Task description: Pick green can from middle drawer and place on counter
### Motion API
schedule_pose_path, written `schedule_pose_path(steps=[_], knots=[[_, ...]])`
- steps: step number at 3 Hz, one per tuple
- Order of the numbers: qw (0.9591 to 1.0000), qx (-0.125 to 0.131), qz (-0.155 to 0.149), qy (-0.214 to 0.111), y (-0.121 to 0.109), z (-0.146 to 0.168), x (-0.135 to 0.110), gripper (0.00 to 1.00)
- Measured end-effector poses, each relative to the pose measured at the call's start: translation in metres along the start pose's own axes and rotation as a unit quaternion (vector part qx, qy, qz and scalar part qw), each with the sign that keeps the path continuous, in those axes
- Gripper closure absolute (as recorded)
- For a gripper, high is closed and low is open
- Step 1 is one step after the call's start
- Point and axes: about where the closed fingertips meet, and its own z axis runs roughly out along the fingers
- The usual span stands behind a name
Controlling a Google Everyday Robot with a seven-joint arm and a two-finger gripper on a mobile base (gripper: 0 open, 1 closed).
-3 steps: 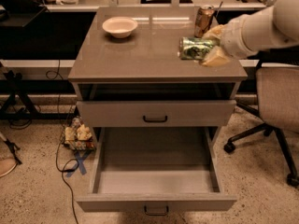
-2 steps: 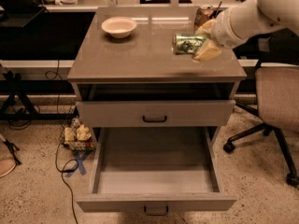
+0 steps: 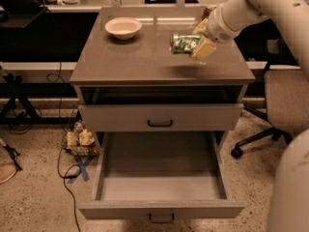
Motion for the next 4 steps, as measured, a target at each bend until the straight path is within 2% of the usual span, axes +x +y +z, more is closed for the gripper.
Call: schedule_pose_path(steps=[1, 3, 4], knots=[[0.9998, -0.012, 0.015, 0.002, -0.008, 0.016, 0.004, 0.81], [0.9990, -0.036, 0.025, 0.004, -0.015, 0.039, 0.007, 0.35], [0.9988, -0.040, 0.029, 0.004, -0.018, 0.044, 0.008, 0.04]])
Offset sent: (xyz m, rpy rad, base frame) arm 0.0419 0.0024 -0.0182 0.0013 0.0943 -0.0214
